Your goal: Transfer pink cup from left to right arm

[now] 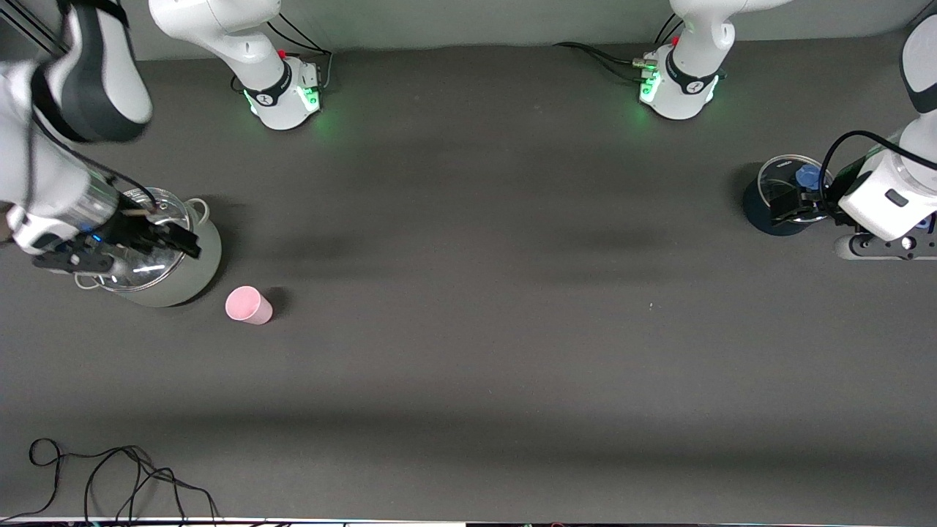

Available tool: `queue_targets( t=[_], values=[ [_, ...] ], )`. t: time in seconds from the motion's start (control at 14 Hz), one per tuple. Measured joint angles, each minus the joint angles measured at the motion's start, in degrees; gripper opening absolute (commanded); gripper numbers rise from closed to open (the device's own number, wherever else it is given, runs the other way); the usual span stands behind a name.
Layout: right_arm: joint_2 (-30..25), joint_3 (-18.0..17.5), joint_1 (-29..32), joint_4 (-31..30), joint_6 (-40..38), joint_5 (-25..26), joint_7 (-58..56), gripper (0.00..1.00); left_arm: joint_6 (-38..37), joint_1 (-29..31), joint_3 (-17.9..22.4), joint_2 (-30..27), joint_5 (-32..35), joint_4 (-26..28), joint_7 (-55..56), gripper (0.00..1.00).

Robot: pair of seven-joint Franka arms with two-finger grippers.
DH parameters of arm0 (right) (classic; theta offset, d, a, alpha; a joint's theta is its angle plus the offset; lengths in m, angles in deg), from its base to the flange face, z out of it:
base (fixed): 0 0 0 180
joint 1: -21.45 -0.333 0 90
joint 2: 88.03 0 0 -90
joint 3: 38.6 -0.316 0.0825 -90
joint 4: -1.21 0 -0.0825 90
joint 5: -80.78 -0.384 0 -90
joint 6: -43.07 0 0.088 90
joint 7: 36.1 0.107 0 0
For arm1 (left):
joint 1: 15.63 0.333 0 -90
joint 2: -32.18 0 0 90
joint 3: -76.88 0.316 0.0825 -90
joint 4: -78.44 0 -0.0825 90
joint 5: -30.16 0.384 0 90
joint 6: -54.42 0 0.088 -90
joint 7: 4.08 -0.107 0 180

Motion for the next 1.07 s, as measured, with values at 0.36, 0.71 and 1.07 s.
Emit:
queue_targets(
  t=[0.36,0.71,1.07],
  values=[
    [-1.05,-0.25,-0.02,13.41,-16.05,3.46,-0.38,1.00,0.25,-7.49,7.56,-0.02,-1.57,-0.15,-0.57,1.00],
    [0.84,0.71,0.26,17.26,-16.99,3.98,-4.31,1.00,0.32,-8.21,9.09,-0.02,-1.58,-0.58,-1.57,1.00],
    [2.69,0.87,0.16,18.02,-16.18,3.98,-4.40,1.00,0.37,-8.21,9.12,-0.02,-1.55,-0.89,-2.07,1.00]
  ],
)
